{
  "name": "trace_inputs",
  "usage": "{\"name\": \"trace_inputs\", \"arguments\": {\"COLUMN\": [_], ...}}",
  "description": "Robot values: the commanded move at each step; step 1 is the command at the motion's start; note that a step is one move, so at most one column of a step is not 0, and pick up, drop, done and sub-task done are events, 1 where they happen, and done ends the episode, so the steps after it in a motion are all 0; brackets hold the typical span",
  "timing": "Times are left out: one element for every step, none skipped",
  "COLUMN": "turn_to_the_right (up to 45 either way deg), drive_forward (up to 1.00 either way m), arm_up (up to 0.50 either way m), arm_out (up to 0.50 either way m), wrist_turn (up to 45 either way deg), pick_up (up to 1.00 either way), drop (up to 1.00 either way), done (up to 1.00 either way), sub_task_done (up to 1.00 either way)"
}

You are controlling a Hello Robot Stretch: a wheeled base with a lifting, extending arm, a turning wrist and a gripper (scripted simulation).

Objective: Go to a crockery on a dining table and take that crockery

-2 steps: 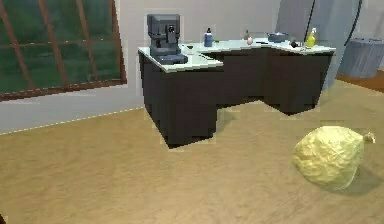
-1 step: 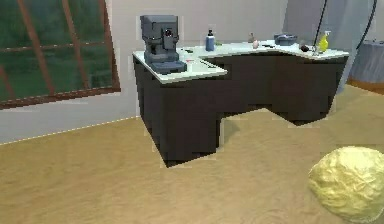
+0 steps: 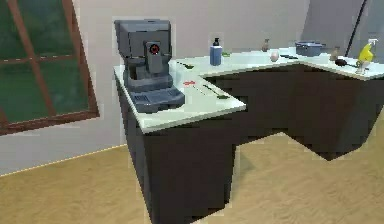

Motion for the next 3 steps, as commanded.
{"name": "trace_inputs", "arguments": {"turn_to_the_right": [-45.0,-15.0,0.0], "drive_forward": [0.0,0.0,1.0], "arm_up": [0.0,0.0,0.0], "arm_out": [0.0,0.0,0.0], "wrist_turn": [0.0,0.0,0.0], "pick_up": [0.0,0.0,0.0], "drop": [0.0,0.0,0.0], "done": [0.0,0.0,0.0], "sub_task_done": [0.0,0.0,0.0]}}
